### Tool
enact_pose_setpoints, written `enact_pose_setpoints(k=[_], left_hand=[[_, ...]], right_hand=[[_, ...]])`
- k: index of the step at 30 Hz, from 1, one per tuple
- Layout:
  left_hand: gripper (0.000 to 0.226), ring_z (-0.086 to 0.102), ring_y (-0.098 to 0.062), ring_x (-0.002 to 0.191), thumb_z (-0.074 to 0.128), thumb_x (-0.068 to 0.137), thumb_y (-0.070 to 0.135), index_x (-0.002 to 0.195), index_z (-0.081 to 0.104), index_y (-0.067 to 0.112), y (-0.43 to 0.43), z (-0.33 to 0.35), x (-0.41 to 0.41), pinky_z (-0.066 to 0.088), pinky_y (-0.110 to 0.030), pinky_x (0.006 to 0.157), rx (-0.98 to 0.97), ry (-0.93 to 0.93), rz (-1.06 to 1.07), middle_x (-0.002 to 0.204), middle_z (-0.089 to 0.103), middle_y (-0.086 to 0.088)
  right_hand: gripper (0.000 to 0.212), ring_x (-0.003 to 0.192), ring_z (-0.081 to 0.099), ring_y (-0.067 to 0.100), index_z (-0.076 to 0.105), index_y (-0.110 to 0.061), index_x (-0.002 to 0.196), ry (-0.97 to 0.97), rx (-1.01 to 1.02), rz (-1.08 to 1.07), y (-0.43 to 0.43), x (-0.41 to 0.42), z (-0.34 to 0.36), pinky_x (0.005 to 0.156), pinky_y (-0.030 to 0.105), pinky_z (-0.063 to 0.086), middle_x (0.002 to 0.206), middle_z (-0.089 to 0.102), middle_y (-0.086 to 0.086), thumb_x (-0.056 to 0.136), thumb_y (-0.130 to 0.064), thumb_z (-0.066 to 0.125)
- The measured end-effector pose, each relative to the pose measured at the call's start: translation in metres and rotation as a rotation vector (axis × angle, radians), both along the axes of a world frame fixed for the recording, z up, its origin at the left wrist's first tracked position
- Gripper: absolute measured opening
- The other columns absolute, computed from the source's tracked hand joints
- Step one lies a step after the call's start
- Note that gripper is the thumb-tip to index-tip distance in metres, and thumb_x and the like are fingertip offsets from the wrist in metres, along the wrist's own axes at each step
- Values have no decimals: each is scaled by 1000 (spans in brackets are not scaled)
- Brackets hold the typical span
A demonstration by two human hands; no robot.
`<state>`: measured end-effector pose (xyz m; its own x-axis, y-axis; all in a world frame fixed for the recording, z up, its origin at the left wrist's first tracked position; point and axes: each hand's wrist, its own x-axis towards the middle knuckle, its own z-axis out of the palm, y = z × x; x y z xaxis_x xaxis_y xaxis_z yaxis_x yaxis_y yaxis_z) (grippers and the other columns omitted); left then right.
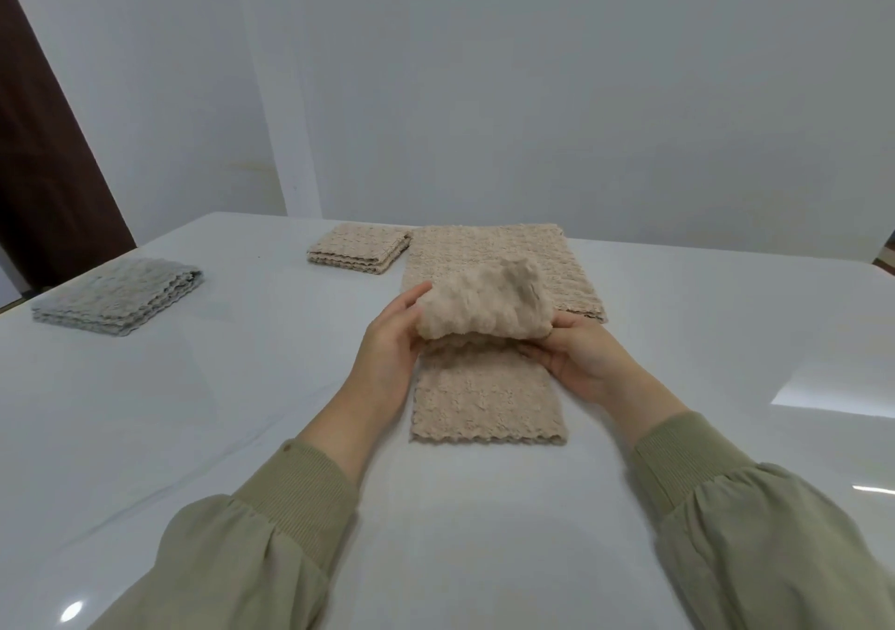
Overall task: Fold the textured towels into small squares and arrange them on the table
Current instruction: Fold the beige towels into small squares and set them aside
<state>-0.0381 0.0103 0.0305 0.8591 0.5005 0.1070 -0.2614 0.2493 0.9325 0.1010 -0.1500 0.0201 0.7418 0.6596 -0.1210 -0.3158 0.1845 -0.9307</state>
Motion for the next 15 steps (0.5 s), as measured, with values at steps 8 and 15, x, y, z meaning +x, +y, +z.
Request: enact_pose_setpoints(k=[8, 15], left_hand=[[34, 61, -19, 110, 39, 100, 30, 131, 49, 22, 14, -8, -5, 44, -33, 97, 215, 154, -12, 106, 72, -4], [45, 56, -6, 109, 54, 93, 10, 136, 45, 19, 11, -9, -12, 45, -15, 86, 456, 241, 40, 123, 61, 2]], right_hand=[[31, 66, 58, 20, 63, -2, 85, -56, -50, -223, 1, -11, 1, 59, 25, 52, 78, 62, 14, 86, 15, 37], [20, 75, 58, 17, 59, -20, 103, -564, -366, -468, -5, -34, -6, 66, 26, 49, 86, 60, -2, 93, -13, 43]])
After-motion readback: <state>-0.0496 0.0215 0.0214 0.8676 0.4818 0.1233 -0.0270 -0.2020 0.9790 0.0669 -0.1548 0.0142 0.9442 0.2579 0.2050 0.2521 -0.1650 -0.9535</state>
